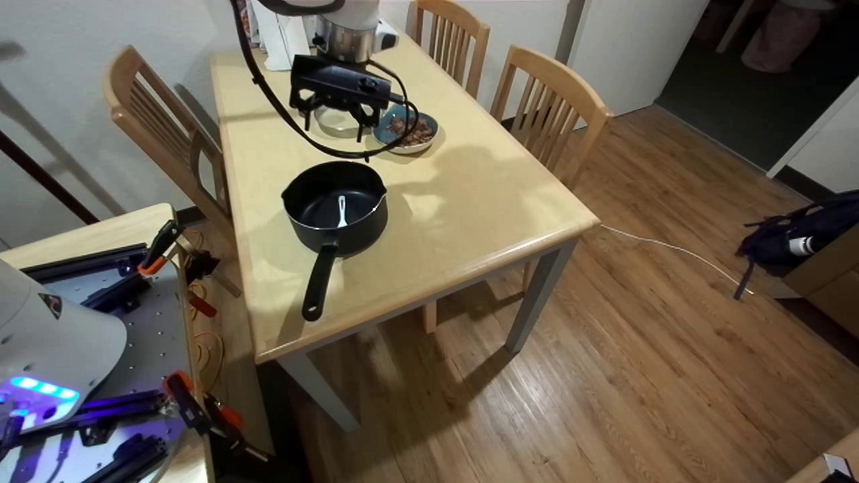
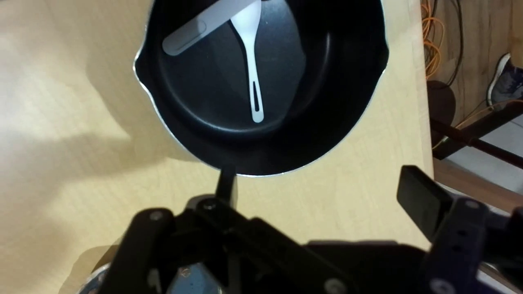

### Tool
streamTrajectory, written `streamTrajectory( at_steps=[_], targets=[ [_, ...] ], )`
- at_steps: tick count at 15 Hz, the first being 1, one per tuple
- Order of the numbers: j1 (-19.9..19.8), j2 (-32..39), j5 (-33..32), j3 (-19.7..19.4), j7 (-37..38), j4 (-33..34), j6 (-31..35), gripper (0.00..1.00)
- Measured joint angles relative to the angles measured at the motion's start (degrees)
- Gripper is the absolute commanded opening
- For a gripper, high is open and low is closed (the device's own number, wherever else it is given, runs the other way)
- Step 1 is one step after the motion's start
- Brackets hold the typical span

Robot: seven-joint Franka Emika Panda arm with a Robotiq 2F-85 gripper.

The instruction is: Move the pot to the right

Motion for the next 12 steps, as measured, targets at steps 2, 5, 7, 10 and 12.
streamTrajectory(
  at_steps=[2,5,7,10,12],
  targets=[
    [0.2,3.2,-0.8,0.9,3.7,3.0,0.0,1.00],
    [0.5,7.0,-0.7,3.0,6.6,6.7,0.0,1.00],
    [0.8,7.7,-0.7,3.1,6.8,7.2,0.0,1.00],
    [0.7,7.8,-2.4,3.1,9.0,7.4,-1.1,1.00],
    [1.1,7.9,-6.6,2.9,15.9,8.3,-4.1,1.00]
  ],
)
